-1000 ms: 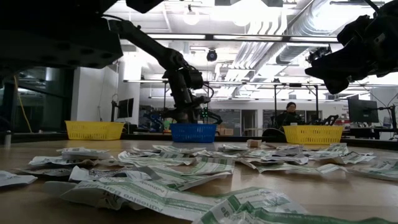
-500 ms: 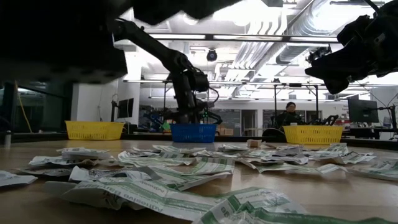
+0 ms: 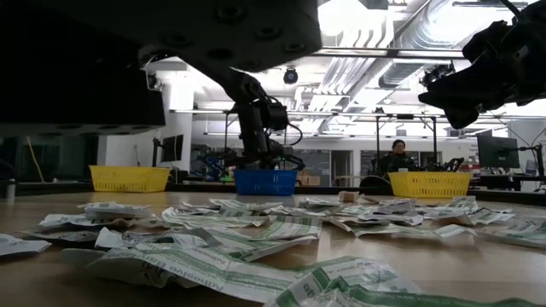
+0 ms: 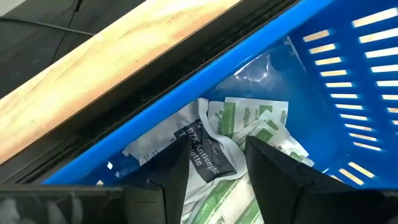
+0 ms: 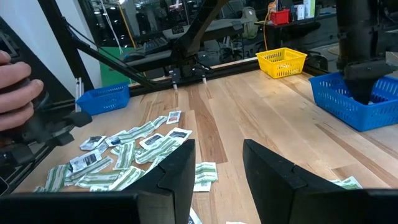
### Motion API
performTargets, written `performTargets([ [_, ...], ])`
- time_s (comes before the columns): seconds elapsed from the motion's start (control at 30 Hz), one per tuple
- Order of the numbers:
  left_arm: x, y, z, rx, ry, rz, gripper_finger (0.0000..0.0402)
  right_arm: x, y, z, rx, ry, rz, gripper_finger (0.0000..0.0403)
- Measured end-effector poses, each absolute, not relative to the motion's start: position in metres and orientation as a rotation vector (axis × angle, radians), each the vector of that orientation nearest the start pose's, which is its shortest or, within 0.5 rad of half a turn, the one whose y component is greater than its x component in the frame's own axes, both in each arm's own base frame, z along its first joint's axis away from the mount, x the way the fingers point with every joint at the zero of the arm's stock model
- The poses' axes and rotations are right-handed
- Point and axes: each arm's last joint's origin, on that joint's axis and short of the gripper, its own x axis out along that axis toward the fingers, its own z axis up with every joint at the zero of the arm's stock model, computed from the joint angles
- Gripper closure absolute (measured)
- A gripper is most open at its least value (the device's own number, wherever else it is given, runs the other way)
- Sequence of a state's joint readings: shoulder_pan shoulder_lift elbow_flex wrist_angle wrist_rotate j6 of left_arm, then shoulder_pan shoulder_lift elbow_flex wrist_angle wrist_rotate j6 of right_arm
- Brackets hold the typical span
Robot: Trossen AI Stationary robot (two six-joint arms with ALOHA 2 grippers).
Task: Pick & Place First Aid Supplies
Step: Put the gray towelette pack into the left yellow bin
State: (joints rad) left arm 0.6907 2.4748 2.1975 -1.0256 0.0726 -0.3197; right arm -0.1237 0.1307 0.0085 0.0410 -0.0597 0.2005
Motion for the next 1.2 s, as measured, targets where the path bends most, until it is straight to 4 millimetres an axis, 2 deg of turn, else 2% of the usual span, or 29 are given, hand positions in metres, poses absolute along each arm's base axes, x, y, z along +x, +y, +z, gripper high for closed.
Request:
performTargets([
  [0.13, 0.39, 0.321, 0.166, -0.762, 1.153, 0.733, 0.0275, 0.104, -0.011, 0.16, 0.208, 0.074, -0.072, 0.0274],
  [0.5, 0.39, 0.322, 0.185, -0.705, 1.162, 0.729, 0.0395, 0.104, -0.011, 0.16, 0.208, 0.074, -0.072, 0.0274],
  [0.77, 0.391, 0.322, 0.206, -0.665, 1.137, 0.705, 0.0399, 0.104, -0.011, 0.16, 0.208, 0.074, -0.072, 0.0274],
  [1.2, 0.39, 0.307, 0.233, -0.626, 1.131, 0.607, 0.0401, 0.104, -0.011, 0.16, 0.208, 0.074, -0.072, 0.0274],
])
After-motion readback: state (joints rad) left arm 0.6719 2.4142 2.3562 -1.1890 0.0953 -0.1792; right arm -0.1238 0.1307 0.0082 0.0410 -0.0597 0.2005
